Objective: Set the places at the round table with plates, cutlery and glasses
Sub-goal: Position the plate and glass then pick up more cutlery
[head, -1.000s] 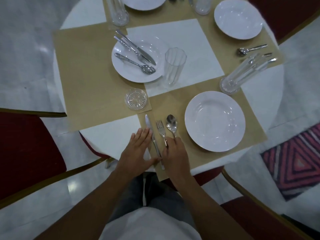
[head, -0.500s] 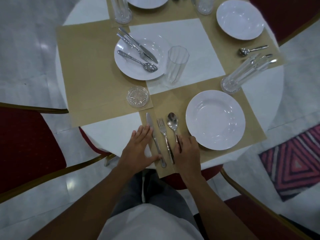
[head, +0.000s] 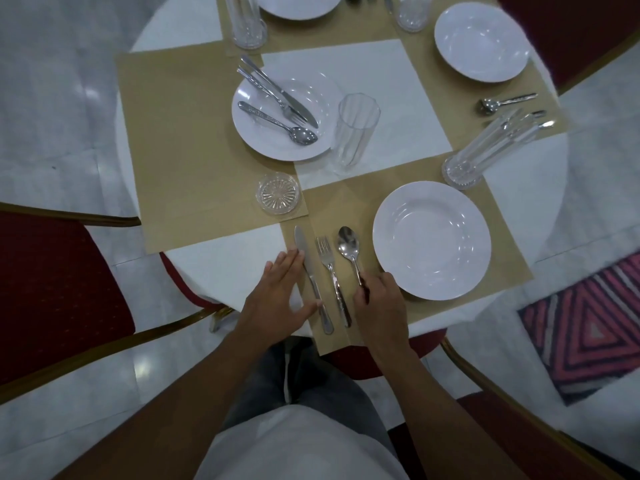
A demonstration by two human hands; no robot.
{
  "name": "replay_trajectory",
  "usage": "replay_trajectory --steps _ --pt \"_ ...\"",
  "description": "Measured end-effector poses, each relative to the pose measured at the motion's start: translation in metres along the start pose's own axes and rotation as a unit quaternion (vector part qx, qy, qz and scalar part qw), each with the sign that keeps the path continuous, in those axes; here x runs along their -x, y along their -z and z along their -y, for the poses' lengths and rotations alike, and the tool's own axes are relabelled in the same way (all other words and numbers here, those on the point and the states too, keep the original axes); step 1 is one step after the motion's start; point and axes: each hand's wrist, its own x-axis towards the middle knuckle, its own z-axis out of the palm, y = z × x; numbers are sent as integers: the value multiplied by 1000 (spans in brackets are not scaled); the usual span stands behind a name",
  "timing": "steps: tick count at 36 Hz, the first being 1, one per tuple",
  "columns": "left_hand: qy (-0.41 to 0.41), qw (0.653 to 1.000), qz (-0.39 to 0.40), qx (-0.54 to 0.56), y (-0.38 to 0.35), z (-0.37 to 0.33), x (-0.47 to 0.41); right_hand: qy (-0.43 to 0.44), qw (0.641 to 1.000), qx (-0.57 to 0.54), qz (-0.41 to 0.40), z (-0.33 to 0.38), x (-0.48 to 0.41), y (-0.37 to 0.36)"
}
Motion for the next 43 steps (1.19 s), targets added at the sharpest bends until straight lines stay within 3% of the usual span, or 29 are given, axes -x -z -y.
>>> replay_trajectory --steps 12,19,25,43 --pt "-2 998 43 -53 2 -10 -2 11 1000 3 -28 1 1 -1" --pt "-4 994 59 -91 1 -14 -3 82 987 92 103 9 0 -12" --pt "-9 993 61 -105 2 -15 -3 52 997 -41 47 21 1 -19" --pt "-8 990 70 -123 7 -17 -3 27 995 -64 74 19 -4 -21"
